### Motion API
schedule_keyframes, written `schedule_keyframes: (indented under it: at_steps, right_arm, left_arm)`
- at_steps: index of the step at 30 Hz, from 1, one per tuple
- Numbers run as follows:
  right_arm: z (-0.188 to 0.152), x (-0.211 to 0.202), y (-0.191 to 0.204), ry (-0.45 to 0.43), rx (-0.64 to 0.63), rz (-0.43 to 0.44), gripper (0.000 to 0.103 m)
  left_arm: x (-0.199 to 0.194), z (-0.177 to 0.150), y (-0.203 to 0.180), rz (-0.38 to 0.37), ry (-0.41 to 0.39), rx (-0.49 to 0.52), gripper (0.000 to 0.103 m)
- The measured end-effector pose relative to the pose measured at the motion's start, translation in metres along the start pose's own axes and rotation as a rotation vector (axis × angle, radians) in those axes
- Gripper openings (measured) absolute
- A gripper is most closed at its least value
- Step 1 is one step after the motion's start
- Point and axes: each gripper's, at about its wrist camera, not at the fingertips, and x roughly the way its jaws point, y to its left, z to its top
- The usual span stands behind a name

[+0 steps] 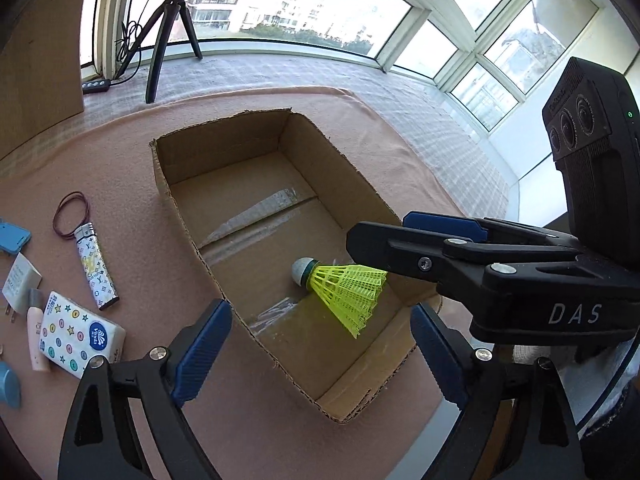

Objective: Organize objects
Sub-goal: 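Carry the shuttlecock with the right tool into the box and release, then grasp the dotted white tissue pack with the right tool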

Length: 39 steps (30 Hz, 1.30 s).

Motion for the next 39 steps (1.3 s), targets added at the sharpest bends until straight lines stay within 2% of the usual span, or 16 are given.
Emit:
schedule_keyframes:
  at_steps: [7, 13, 24, 31, 39]
  right_arm:
    - [0.001, 0.004, 0.015, 0.002, -0.025, 0.023, 0.068]
    - [0.002, 0.006, 0.034, 0.001, -0.052, 0.055, 0.068]
    - [0.008, 0.026, 0.093, 0.038, -0.163, 0.136, 0.068]
    - [0.015, 0.053, 0.127, 0.100, -0.214, 0.179, 0.068]
    - [0.022, 0.099, 0.167, 0.190, -0.288, 0.172, 0.067]
  left_arm:
    - [-0.015, -0.009, 0.017, 0.031, -0.018, -0.017, 0.093]
    - [-0.037, -0.020, 0.042, 0.076, -0.048, -0.075, 0.093]
    - [-0.091, -0.064, 0.119, 0.212, -0.090, -0.226, 0.093]
    - [-0.111, -0.093, 0.164, 0.263, -0.099, -0.321, 0.093]
    - [-0.124, -0.119, 0.174, 0.277, -0.104, -0.350, 0.093]
